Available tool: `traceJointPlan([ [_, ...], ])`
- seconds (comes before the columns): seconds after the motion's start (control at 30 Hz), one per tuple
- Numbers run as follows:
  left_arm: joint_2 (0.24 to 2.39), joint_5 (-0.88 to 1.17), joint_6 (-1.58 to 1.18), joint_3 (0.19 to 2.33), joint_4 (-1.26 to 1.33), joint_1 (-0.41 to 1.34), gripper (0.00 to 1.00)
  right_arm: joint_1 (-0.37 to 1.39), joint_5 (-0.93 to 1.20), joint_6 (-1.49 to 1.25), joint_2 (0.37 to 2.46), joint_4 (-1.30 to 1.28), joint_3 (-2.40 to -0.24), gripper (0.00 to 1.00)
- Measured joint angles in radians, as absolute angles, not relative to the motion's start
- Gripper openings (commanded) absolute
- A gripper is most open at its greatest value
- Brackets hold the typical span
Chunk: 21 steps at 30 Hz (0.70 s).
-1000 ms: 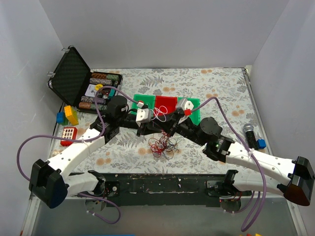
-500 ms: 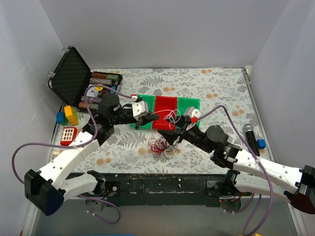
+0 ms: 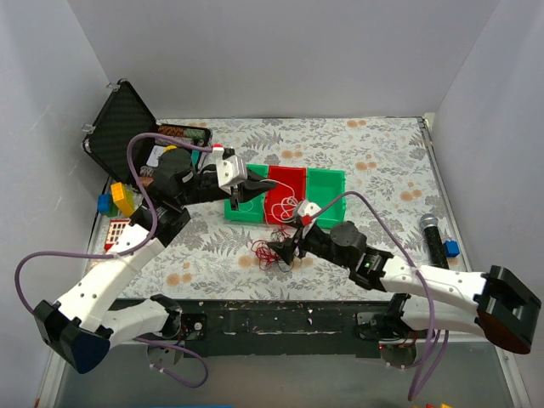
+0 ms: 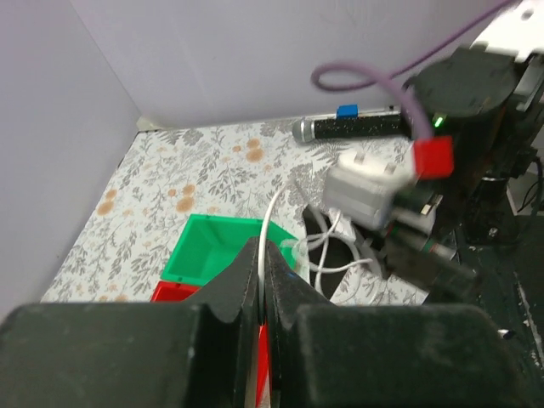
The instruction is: Untangle the cables
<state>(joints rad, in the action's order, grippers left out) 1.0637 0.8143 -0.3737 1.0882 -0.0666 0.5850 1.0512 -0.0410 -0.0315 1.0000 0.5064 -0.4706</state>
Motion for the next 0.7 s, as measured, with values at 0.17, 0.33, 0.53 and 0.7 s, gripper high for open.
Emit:
traceJointPlan([
  [0.17,1.064,0.825,-0.422,1.128,-0.068,0.591,0.00,1.035,-0.046,-0.022,1.181,0.630,-0.471,0.72],
  [0.33,1.067,0.827,-0.461,1.209,-0.069,0.592,0.00,1.008,-0.027,-0.040,1.287,0.717,-0.465,0.63],
  [0.53,1.109,0.762,-0.473,1.401,-0.006,0.593,0.00,1.002,0.047,-0.083,1.342,0.765,-0.408,0.63],
  [0.7,1.153,0.674,-0.463,1.536,0.091,0.593,0.00,1.002,0.079,-0.118,1.359,0.757,-0.376,0.61],
])
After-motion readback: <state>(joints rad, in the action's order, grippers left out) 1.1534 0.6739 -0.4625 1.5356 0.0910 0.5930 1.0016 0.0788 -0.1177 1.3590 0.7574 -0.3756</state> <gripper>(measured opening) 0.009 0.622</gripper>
